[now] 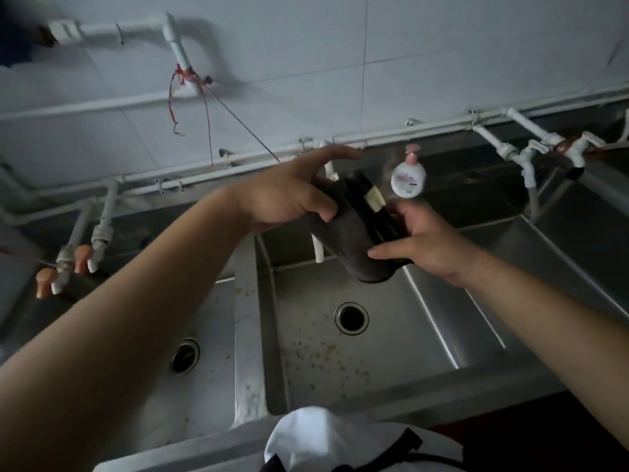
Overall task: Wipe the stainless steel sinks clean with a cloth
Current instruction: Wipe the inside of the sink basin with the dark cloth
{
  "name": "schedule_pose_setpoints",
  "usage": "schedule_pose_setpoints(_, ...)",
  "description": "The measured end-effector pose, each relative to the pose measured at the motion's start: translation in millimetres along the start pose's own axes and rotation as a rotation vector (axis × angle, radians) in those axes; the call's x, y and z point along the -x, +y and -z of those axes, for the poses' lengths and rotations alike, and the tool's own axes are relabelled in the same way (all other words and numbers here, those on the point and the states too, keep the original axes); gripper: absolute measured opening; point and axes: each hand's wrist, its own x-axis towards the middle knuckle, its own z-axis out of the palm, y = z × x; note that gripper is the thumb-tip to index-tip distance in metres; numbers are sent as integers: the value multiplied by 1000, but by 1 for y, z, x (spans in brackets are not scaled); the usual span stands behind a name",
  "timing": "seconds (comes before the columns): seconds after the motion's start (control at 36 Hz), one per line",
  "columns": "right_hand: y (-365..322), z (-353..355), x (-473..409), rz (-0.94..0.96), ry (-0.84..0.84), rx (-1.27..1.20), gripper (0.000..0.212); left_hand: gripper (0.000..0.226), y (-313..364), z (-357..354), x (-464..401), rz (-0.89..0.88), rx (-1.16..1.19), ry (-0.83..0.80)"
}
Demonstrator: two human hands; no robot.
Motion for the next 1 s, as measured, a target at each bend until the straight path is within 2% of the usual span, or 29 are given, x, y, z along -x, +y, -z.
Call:
schedule_pose_setpoints(0.11, 11, -2, 0, -46, -158, -87, 57, 85, -30, -9, -2, -11, 177, 53)
schedule_pose_setpoints(0.17, 16, -10, 0, -66, -222, -126, 44, 80, -48, -14, -2, -11, 282, 121)
schedule_pose_setpoints(0.28, 48, -33, -7, -226, -213, -154, 22, 64, -92, -35, -4, 63, 492, 338)
schedule_pose_setpoints(0.36, 93, -46, -12, -433, -308, -91, 21, 72, -144, -54, -2, 177, 266, 563)
schedule_pose_setpoints(0.44, 156, -52, -6, -642, -302, 73, 19, 83, -206, -90, 17, 537, -39, 618)
schedule_pose_setpoints(0.53, 219, -46, 7, -781, -81, 199, 11, 85, -259, -140, 44, 843, -265, 635)
schedule_pose_setpoints(0.61, 264, -32, 13, -859, 229, 251, 16, 86, -296, -184, 69, 1023, -332, 712)
schedule_pose_setpoints(0.67, 290, -22, 12, -878, 341, 315, 22, 86, -312, -207, 77, 1118, -338, 771)
schedule_pose_setpoints(0.72, 315, -13, 8, -872, 327, 399, 34, 86, -323, -223, 77, 1190, -318, 845)
schedule_pose_setpoints(0.81, 345, 0, 0, -830, 167, 637, 47, 83, -332, -238, 70, 1282, -308, 938)
schedule_pose_setpoints(0.89, 371, 9, -11, -795, 25, 819, 48, 77, -336, -242, 60, 1343, -349, 960)
schedule_pose_setpoints(1.0, 406, 8, -29, -809, -1, 881, 48, 76, -339, -243, 49, 1412, -410, 1014)
